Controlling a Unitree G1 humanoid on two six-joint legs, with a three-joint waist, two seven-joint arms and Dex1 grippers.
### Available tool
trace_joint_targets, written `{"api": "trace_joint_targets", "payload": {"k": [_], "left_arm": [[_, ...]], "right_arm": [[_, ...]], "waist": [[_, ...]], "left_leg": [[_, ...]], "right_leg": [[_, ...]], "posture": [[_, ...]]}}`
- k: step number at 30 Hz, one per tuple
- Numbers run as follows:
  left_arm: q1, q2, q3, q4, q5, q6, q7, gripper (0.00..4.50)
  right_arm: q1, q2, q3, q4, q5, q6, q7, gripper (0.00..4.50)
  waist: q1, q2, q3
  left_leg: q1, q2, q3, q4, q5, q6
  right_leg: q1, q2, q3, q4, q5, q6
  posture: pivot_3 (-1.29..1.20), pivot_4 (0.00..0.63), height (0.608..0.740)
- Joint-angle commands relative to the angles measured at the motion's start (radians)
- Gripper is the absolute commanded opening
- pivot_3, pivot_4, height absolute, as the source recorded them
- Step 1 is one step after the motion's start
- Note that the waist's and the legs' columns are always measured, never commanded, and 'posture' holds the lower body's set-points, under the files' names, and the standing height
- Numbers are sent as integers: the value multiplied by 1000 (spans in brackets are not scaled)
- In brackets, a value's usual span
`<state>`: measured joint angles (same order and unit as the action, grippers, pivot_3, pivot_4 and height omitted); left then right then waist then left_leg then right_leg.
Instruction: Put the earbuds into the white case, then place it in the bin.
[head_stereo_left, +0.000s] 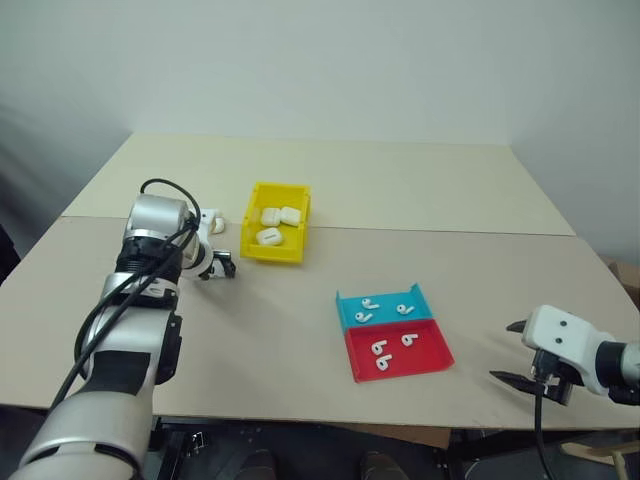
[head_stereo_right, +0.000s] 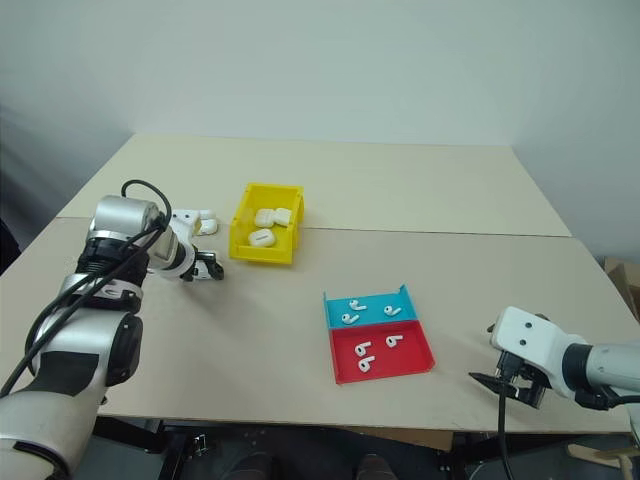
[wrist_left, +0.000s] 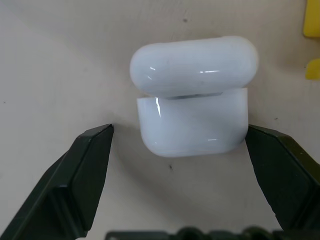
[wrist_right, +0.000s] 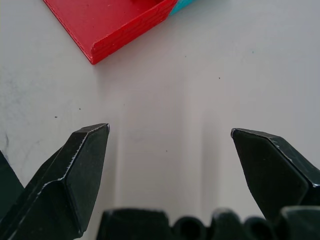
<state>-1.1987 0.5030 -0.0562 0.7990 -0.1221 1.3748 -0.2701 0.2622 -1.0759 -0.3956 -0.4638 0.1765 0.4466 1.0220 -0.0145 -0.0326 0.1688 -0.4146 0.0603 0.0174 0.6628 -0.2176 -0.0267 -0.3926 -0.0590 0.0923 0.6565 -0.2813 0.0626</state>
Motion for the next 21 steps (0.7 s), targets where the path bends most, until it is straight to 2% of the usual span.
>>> {"api": "trace_joint_targets", "payload": {"k": [1, 6, 9, 12, 13, 21], "left_arm": [[-29, 2, -11, 8, 19, -28, -17, 4481], [-31, 2, -28, 12, 25, -33, -45, 4481], [-28, -1, -24, 7, 26, -29, -43, 3902], [-21, -2, -20, 11, 29, -34, -40, 2899], [-26, -2, -12, 20, 24, -25, -41, 2745], [10, 45, -76, -121, 41, -25, -80, 2744]], "right_arm": [[-1, -3, -29, -23, -9, 6, -9, 4500], [0, -6, -25, -23, -13, 5, -7, 4500], [-3, -7, -19, -22, -20, 6, -9, 4500], [-1, -5, -15, -21, -25, 4, -10, 4500], [0, -5, -14, -22, -27, 4, -10, 4500], [-2, -7, -18, -26, -29, 7, -7, 4500]], "waist": [[0, 0, 0], [0, 0, 0], [0, 0, 0], [-1, 0, 0], [-1, 0, 0], [-1, 0, 0]], "left_leg": [[0, 0, 0, 0, 0, 0], [0, 0, 0, 0, 0, 0], [0, 0, 0, 0, 0, 0], [0, 0, 0, 0, 0, 0], [0, 0, 0, 0, 0, 0], [0, 0, 0, 0, 0, 0]], "right_leg": [[0, 0, 0, 0, 0, 0], [0, 0, 0, 0, 0, 0], [0, 0, 0, 0, 0, 0], [0, 0, 0, 0, 0, 0], [0, 0, 0, 0, 0, 0], [0, 0, 0, 0, 0, 0]], "posture": [[0, 150, 740], [0, 150, 740], [0, 150, 740], [0, 150, 740], [0, 150, 740], [0, 150, 740]]}}
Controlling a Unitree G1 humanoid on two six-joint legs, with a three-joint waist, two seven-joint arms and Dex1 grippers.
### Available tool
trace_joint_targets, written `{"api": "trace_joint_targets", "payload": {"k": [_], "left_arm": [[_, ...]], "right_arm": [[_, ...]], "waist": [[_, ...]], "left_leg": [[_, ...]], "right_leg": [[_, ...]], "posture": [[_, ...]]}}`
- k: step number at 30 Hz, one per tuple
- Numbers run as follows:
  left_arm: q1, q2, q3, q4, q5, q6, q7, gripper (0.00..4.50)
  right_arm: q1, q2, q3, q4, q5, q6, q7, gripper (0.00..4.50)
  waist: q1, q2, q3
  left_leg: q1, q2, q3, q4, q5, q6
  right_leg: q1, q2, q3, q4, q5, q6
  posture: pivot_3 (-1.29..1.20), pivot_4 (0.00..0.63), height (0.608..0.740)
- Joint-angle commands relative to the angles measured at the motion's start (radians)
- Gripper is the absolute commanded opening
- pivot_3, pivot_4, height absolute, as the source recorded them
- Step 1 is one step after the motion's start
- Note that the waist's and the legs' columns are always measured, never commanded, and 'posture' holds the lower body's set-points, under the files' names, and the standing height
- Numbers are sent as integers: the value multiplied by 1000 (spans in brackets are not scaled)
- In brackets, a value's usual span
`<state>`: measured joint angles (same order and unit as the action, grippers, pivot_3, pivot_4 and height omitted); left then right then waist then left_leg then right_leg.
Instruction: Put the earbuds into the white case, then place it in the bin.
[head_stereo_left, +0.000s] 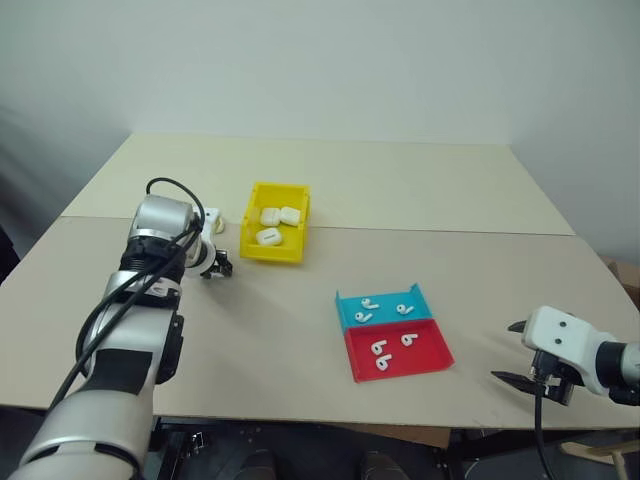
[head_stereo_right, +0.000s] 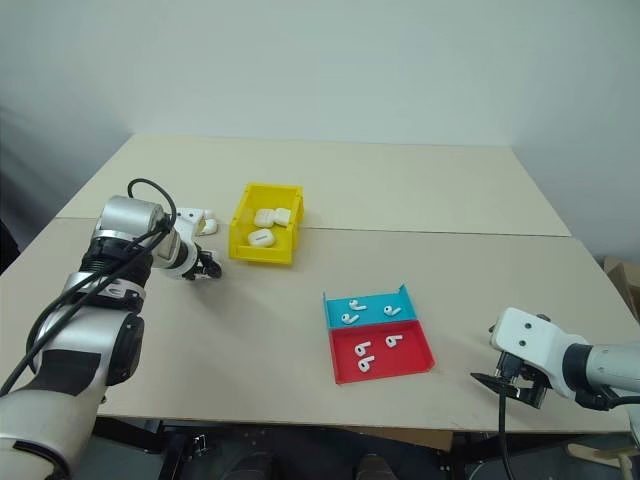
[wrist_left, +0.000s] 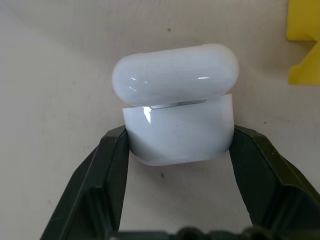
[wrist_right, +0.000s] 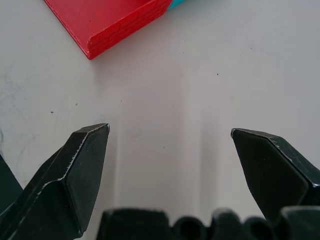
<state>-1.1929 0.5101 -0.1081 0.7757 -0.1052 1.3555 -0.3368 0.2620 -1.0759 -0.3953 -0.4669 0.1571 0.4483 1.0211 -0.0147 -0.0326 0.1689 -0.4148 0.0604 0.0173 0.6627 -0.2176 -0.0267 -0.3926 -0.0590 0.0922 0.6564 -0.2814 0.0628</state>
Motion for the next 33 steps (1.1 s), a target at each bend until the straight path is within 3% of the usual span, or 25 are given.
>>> {"api": "trace_joint_targets", "payload": {"k": [1, 6, 10, 13, 15, 23, 33], "left_arm": [[20, 58, -41, -158, 28, -1, -18, 2744], [109, 208, -50, -513, -4, 27, -81, 2744], [288, 291, 92, -902, -100, -130, -189, 2744], [493, 219, 299, -1145, -223, -417, -291, 2744], [597, 150, 369, -1230, -287, -561, -331, 2744], [886, -69, 361, -1262, -450, -1000, -550, 2744], [1039, -135, 238, -993, -435, -1428, -885, 2744]], "right_arm": [[1, -6, -22, -22, -10, 4, -6, 4500], [2, -7, -49, -33, -7, 2, 0, 4500], [-33, -6, -77, -50, 15, -5, 1, 4500], [-101, -4, -94, -67, 66, -13, 7, 4500], [-153, -10, -93, -76, 99, -14, 14, 4500], [-311, -147, -17, -140, 211, 8, 142, 4500], [-549, -279, 237, -188, 265, 34, 233, 4500]], "waist": [[-2, 0, 0], [-7, 0, 0], [-3, 0, 0], [1, 1, 0], [3, 0, 0], [1, 1, -1], [-1, 2, -1]], "left_leg": [[0, 0, 0, 0, 0, 0], [0, 0, 0, -1, 0, 0], [0, 1, 0, -1, 0, 0], [1, 1, 1, -1, 1, -1], [2, 1, 1, -1, 1, -2], [7, 1, 2, -1, 1, -1], [8, 3, 4, -1, 1, -1]], "right_leg": [[0, 0, 0, 0, 0, 0], [-1, 0, 0, 0, 0, 0], [0, 0, 0, 0, 0, 0], [0, -1, 0, 0, 0, 0], [2, -1, 0, 0, 0, -1], [6, -1, 1, -1, 1, -1], [5, 0, 2, -1, 1, -1]], "posture": [[0, 150, 740], [0, 150, 740], [0, 150, 740], [0, 150, 740], [0, 150, 740], [0, 150, 740], [0, 150, 740]]}}
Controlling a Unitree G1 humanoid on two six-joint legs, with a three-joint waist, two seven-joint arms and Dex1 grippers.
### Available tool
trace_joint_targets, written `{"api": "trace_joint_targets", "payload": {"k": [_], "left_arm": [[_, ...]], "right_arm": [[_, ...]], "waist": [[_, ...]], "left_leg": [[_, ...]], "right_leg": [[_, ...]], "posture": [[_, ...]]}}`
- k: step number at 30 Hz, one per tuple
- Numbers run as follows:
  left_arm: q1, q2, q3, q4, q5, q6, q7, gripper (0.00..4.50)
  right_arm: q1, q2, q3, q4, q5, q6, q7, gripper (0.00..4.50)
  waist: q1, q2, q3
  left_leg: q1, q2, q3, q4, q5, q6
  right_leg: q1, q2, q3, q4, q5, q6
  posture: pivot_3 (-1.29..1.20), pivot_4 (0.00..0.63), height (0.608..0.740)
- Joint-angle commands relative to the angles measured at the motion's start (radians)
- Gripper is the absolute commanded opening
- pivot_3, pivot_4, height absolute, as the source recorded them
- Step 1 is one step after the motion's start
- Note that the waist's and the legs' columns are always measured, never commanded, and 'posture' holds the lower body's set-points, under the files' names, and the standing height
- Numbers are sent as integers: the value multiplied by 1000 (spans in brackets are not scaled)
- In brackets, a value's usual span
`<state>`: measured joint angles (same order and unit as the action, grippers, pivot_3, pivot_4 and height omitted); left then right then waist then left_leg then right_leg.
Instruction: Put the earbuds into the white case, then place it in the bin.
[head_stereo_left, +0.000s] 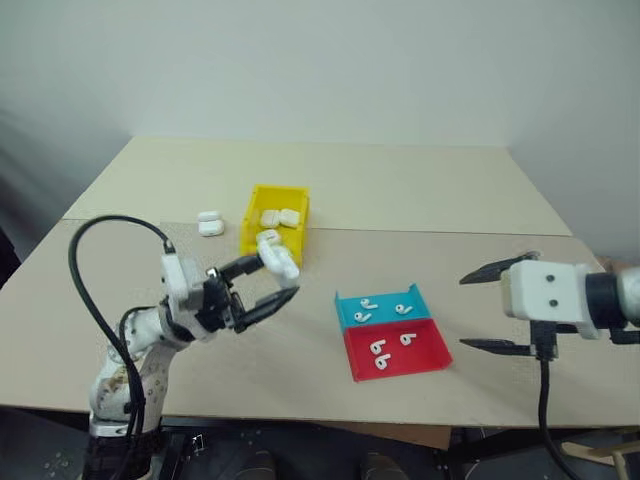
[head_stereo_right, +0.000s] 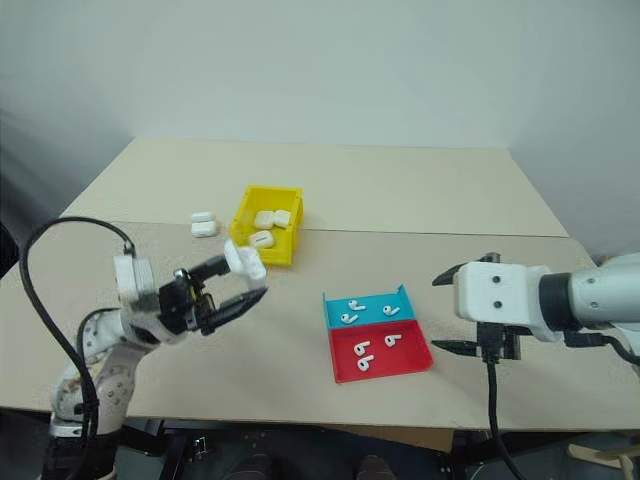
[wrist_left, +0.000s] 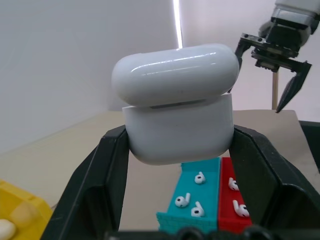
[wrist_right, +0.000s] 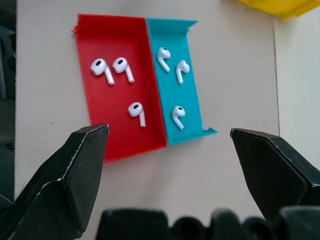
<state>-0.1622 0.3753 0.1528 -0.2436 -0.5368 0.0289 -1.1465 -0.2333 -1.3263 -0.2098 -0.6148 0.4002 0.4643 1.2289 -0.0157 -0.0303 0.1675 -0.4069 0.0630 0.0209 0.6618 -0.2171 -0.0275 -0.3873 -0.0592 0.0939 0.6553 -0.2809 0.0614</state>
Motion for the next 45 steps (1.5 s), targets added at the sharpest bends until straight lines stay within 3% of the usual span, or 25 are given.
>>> {"api": "trace_joint_targets", "payload": {"k": [1, 5, 11, 15, 16, 21, 25, 37, 41, 45], "left_arm": [[10, 3, -31, 51, -7, -138, -115, 2744], [17, -8, -45, 140, -31, -272, -232, 2744], [27, -21, -60, 110, -41, -308, -205, 2744], [56, -10, -66, 85, -37, -331, -201, 2744], [70, -3, -65, 81, -35, -337, -203, 2744], [110, 14, -59, 86, -29, -377, -207, 2744], [129, 33, -49, 98, -17, -415, -195, 2744], [160, 70, -68, 88, -4, -437, -170, 2744], [162, 85, -72, 73, -2, -418, -148, 2744], [161, 95, -79, 67, -1, -414, -134, 2744]], "right_arm": [[-89, -37, 92, -52, 27, 38, 37, 4500], [-236, -33, 277, -78, -27, 79, 84, 4500], [-381, 56, 526, -26, -205, 47, 162, 4500], [-453, 145, 652, 64, -376, -17, 172, 3678], [-477, 178, 679, 80, -399, 0, 172, 3678], [-523, 264, 728, 88, -432, 32, 216, 3678], [-532, 313, 754, 75, -454, 41, 225, 2786], [-510, 393, 820, 73, -544, 54, 229, 2786], [-502, 409, 830, 87, -569, 38, 225, 1878], [-497, 425, 836, 93, -590, 34, 224, 1878]], "waist": [[0, 0, 0], [0, 0, 0], [0, 0, 0], [-1, 0, 0], [-4, 1, 0], [-4, 1, 0], [1, 1, 0], [1, 1, 0], [0, 1, 0], [0, 1, 0]], "left_leg": [[0, 1, 0, 0, 0, 0], [0, 1, 1, 0, 0, 0], [0, 2, 1, 0, 0, 1], [0, 2, 2, 0, 0, 1], [0, 2, 2, 0, 0, 1], [0, 3, 2, -1, -1, 1], [0, 3, 2, -1, -1, 1], [0, 3, 3, -1, -1, 1], [0, 3, 3, -1, -1, 1], [0, 3, 3, -1, -1, 1]], "right_leg": [[0, 0, 0, 0, 0, 0], [-1, 0, 0, 0, 0, 0], [-1, 1, 0, 0, 0, -1], [-2, 1, 0, 0, 0, -1], [-2, 1, 0, 0, 0, -1], [-3, 2, 0, 1, 0, -2], [-2, 1, 0, 0, 0, -2], [-3, 2, 0, 0, -1, -2], [-3, 2, 0, 0, -1, -2], [-3, 2, 0, 0, -1, -2]], "posture": [[0, 150, 740], [0, 150, 740], [0, 150, 740], [0, 150, 740], [0, 150, 740], [0, 150, 740], [0, 150, 740], [0, 150, 740], [0, 150, 740], [0, 150, 740]]}}
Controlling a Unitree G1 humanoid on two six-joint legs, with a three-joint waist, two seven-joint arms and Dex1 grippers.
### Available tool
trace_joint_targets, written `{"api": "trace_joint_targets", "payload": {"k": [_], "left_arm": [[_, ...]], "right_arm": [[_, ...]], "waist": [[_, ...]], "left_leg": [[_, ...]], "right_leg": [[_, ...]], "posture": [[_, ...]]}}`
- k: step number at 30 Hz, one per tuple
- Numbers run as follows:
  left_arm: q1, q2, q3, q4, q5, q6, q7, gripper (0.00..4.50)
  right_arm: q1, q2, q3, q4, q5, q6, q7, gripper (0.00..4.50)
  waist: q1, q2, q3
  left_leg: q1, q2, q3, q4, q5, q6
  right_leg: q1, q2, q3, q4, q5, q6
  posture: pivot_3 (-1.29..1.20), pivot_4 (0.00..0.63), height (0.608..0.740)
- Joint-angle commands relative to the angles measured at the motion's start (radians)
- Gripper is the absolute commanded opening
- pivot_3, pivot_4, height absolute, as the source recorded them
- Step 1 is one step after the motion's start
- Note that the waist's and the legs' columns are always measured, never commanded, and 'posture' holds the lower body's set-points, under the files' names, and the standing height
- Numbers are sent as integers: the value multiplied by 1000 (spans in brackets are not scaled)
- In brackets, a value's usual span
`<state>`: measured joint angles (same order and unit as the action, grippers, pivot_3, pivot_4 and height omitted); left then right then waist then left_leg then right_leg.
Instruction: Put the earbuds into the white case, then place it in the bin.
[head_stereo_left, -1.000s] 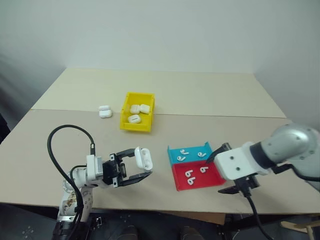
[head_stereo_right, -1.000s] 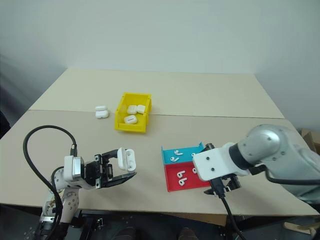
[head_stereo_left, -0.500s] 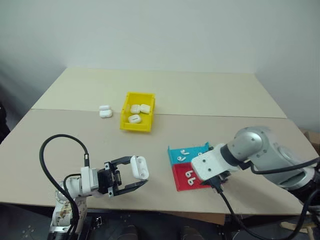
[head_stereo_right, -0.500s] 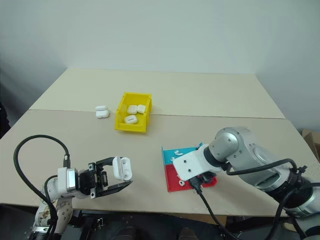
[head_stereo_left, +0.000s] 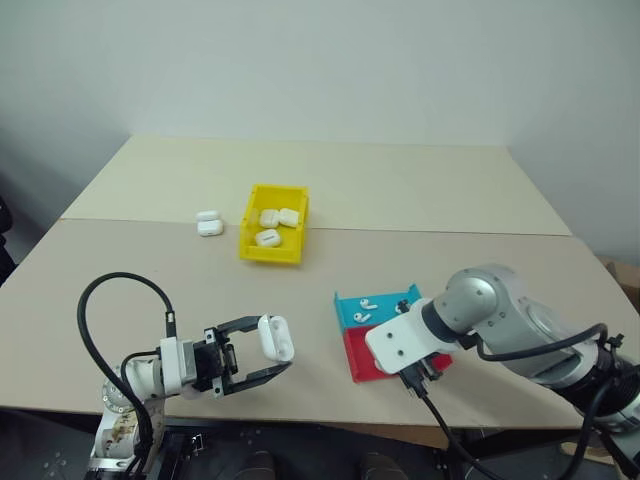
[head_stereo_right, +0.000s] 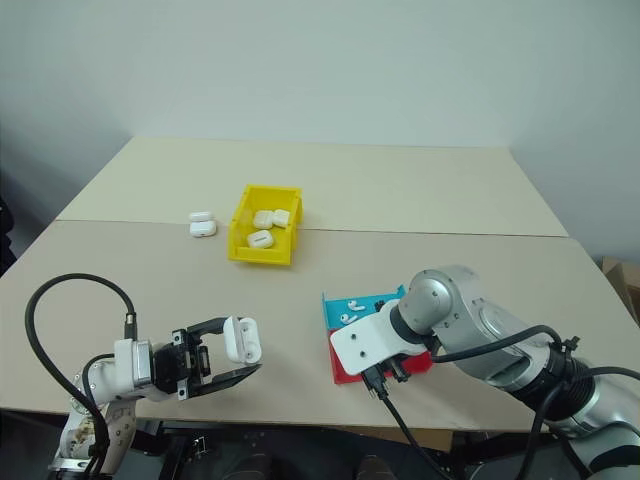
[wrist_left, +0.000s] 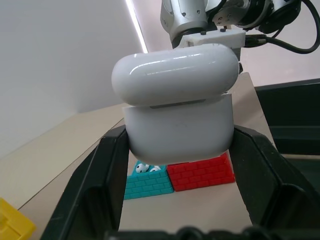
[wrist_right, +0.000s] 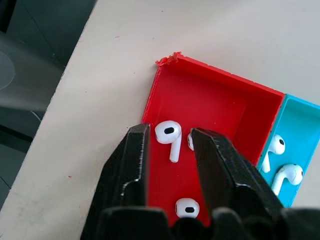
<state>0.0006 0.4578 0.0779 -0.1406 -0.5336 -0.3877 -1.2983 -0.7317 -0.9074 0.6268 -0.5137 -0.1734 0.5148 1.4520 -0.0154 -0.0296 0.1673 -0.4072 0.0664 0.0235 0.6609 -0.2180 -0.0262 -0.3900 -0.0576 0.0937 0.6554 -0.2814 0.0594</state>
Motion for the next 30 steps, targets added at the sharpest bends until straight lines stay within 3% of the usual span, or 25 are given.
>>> {"api": "trace_joint_targets", "payload": {"k": [1, 30], "left_arm": [[-1, 15, -5, -37, -4, 3, 20, 2744], [4, 40, -47, -42, 32, -7, 72, 2744]], "right_arm": [[3, 9, 0, -7, -19, -18, 2, 1878], [43, 71, 27, 104, -145, -146, 1, 1878]], "waist": [[0, 0, 0], [-1, 0, 0]], "left_leg": [[0, 0, 0, 0, 0, 0], [0, 0, 0, 0, 0, 0]], "right_leg": [[0, 0, 0, 0, 0, 0], [0, 0, 0, 0, 0, 0]], "posture": [[0, 150, 740], [0, 150, 740]]}}
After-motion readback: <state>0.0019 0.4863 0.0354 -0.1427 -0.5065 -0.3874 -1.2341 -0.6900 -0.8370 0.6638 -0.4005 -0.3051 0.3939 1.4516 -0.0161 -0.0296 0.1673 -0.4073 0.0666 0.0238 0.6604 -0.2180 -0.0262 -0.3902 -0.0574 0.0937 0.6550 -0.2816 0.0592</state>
